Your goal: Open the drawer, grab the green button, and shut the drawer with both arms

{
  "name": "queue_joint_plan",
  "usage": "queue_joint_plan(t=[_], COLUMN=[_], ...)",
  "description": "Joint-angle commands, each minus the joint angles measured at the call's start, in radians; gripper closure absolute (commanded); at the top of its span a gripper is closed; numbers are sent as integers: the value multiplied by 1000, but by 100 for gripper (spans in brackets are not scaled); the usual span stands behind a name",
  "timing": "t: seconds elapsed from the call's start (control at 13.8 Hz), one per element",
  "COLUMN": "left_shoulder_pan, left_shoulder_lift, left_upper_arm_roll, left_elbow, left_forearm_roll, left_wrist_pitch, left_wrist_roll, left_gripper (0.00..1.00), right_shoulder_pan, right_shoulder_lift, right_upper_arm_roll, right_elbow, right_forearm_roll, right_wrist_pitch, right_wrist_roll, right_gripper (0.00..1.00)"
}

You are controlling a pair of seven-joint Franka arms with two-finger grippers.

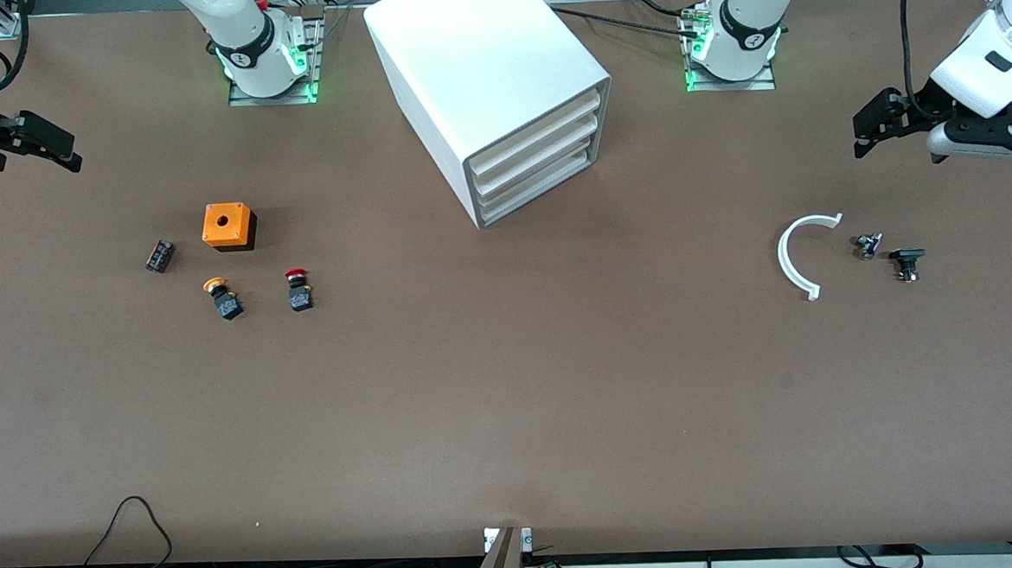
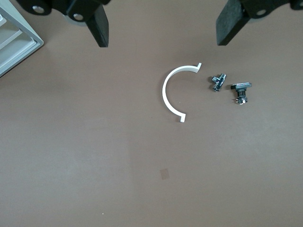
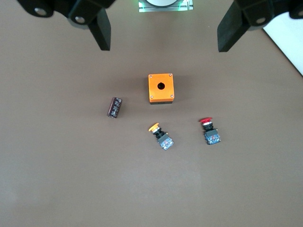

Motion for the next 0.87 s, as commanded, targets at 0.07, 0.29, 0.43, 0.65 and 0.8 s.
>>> queue_joint_plan(t=[0.07,0.29,0.43,0.65,0.8], left_shoulder_pan=[1,1,1,1,-2], left_shoulder_lift=[18,26,32,35,70], left_upper_arm_roll=[2,2,2,2,2], left_elbow=[48,51,51,53,72], left_forearm_roll=[-18,-18,-17,-16,-20], left_wrist_pitch=[-25,-25,-27,-57,-54], left_wrist_roll=[5,4,-1,2,11], left_gripper=[0,0,0,0,0], right_shoulder_pan=[1,1,1,0,0], right_shoulder_lift=[-19,-19,-16,-5,-5], right_upper_arm_roll=[-4,-4,-4,-4,-4], right_elbow=[-14,-14,-11,6,6], right_forearm_roll=[15,15,17,17,17], right_wrist_pitch=[-7,-16,-15,-16,-16], right_wrist_roll=[12,10,12,10,12], right_gripper=[0,0,0,0,0])
